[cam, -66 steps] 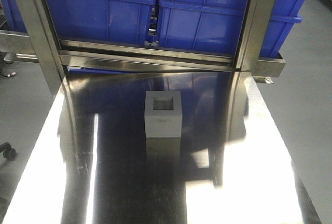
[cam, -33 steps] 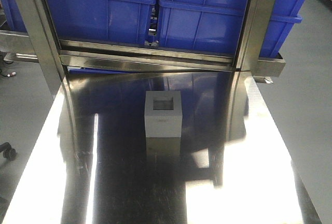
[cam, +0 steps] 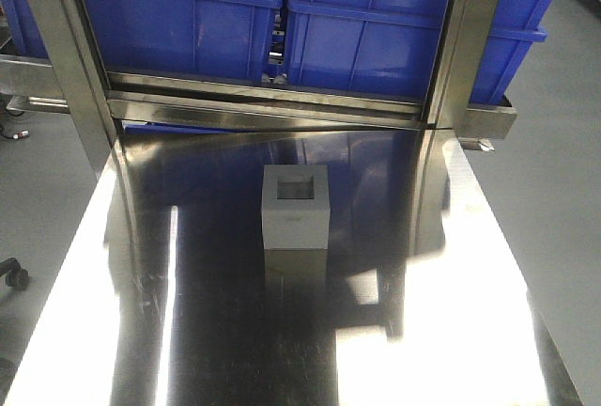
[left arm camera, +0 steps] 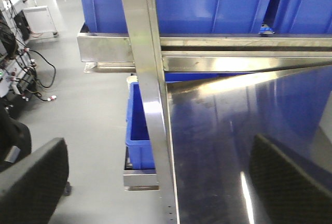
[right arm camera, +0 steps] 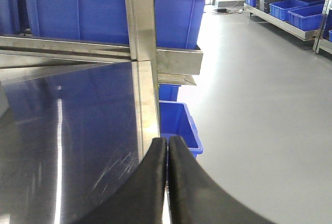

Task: Sort gray base to blue bin

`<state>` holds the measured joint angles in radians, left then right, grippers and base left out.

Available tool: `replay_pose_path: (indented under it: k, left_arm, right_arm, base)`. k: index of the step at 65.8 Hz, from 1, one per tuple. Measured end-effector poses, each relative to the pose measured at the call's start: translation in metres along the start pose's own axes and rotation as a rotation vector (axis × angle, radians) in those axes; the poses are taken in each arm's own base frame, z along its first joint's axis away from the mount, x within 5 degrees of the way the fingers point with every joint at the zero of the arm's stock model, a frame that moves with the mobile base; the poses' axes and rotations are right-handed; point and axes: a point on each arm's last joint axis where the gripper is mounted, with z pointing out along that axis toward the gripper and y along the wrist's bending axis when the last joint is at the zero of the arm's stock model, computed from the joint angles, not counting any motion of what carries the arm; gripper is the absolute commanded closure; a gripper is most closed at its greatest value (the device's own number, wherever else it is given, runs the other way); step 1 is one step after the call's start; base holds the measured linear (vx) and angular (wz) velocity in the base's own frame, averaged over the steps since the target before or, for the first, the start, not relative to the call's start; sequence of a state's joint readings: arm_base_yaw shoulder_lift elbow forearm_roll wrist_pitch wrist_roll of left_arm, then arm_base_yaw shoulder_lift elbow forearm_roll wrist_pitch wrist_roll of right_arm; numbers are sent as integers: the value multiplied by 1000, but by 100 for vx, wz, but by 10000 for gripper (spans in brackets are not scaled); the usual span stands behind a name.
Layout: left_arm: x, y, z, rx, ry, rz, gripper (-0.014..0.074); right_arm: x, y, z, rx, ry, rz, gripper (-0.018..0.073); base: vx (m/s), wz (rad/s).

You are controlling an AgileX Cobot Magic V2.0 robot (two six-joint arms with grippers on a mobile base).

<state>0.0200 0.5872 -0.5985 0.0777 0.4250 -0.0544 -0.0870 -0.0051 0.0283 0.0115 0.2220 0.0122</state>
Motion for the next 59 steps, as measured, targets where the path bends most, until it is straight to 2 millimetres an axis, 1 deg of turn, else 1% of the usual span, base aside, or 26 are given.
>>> replay_pose_path:
  k: [6,12,21,27,30,38,40,45,52,55,59]
  left_arm:
    - [-1,-2,4,17,14,-6,-60]
    - [-8,-5,13,54,37,-1,-48]
    - [-26,-15,37,143,74,34,-46]
    - [-42,-28,55,231,81,72,-43]
    - [-47,-35,68,271,98,87,-42]
    - [-60,-65,100,382,128,123,-32]
    - [-59,-73,109,403,146,134,-31]
    - [-62,-95,127,458,165,159,-31]
    - [-56,-128,156,524,225,182,-31]
    - [-56,-139,166,540,246,168,-31]
    - [-50,-155,185,556,298,144,-31]
  right_arm:
    - [0,0,0,0,0,0,564]
    - [0,0,0,0,0,0,564]
    - [0,0,0,0,0,0,564]
    - [0,0,0,0,0,0,564]
    - [0,0,0,0,0,0,564]
    - [0,0,0,0,0,0,564]
    - [0,0,0,0,0,0,564]
    - [0,0,0,0,0,0,564]
    - [0,0,0,0,0,0,564]
    - [0,0,0,0,0,0,564]
    - [0,0,0,0,0,0,564]
  base:
    - [0,0]
    - [0,0]
    - [0,0]
    - [0,0]
    - [0,0]
    - [0,0]
    - [0,0]
    - [0,0]
    - [0,0]
    - [0,0]
    - [0,0]
